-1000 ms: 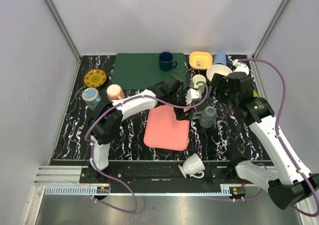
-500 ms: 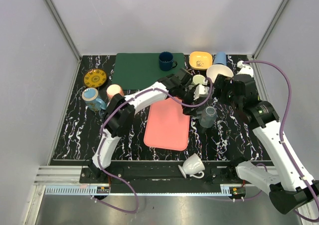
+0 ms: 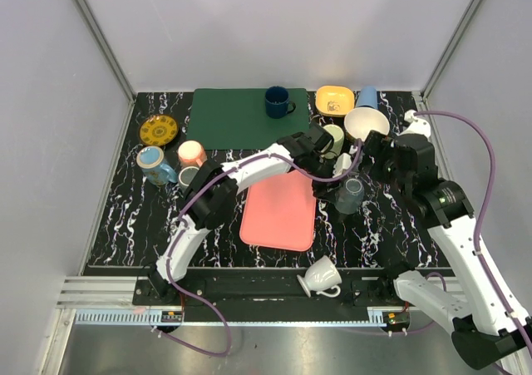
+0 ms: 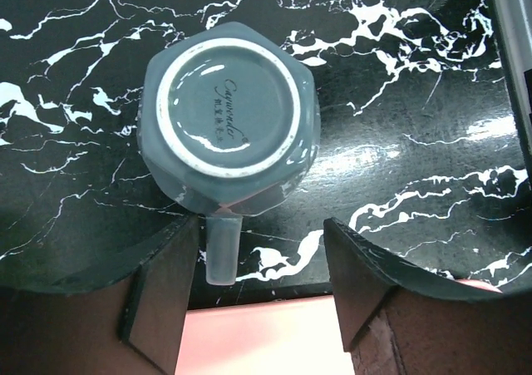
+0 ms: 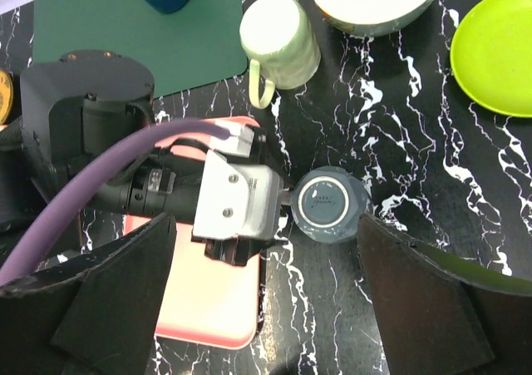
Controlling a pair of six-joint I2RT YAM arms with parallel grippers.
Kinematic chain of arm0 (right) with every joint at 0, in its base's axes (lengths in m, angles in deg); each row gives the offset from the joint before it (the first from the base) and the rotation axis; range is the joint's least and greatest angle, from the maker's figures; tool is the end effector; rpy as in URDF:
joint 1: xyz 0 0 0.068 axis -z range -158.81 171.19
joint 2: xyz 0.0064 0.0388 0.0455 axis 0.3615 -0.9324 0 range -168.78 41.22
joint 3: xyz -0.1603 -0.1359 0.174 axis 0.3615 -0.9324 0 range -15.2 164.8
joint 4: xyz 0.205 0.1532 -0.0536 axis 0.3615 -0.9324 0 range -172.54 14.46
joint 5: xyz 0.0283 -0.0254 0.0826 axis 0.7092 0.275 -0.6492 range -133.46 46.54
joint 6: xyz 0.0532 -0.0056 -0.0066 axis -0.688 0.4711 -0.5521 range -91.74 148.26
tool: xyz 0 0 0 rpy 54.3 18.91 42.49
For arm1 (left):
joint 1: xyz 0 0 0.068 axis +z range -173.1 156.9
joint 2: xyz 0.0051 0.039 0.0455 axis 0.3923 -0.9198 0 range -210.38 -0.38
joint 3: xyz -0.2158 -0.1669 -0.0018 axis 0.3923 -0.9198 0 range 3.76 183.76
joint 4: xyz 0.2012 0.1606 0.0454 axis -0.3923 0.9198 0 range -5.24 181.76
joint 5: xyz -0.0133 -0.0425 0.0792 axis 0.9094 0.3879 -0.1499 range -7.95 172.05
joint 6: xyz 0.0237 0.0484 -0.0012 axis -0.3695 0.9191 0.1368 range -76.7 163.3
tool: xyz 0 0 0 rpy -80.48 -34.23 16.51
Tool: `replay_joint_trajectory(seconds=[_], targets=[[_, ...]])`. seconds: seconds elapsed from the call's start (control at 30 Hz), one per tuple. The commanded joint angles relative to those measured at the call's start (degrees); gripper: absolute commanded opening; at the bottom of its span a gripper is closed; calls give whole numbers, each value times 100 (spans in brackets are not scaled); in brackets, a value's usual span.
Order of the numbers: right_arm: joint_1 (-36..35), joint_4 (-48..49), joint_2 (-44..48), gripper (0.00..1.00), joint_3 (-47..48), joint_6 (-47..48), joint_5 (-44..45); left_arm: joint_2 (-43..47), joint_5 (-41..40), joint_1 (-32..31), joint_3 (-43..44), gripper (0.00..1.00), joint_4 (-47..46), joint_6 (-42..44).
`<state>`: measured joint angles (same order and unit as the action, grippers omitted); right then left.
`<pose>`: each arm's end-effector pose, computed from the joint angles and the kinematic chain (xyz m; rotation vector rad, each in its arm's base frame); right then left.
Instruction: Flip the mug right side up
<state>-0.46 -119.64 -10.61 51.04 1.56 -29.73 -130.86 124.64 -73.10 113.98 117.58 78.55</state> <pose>0.1645 0.0562 0.3864 0.2368 2.0701 0.2661 0.3042 -0.4001 0.2056 1.8614 1.5599 -1.0342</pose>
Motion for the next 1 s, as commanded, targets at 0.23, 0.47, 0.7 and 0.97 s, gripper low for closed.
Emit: replay_joint_trajectory(seconds=[0.23,0.47,0.7,0.97], targets=[[-67,156,200,94,-164,-99,-319,-365,-251,-80,387,42,-232,-298],[-67,173,174,95,-181,-55,-249,-207,-444,-80,159,29,-407,-553],[-67,200,218,95,-287,-72,-240,-110,-532,-98,70,31,-610,-791],[-67,208,261,95,-357,-55,-205,-171,-620,-203,62,1,-619,-887]])
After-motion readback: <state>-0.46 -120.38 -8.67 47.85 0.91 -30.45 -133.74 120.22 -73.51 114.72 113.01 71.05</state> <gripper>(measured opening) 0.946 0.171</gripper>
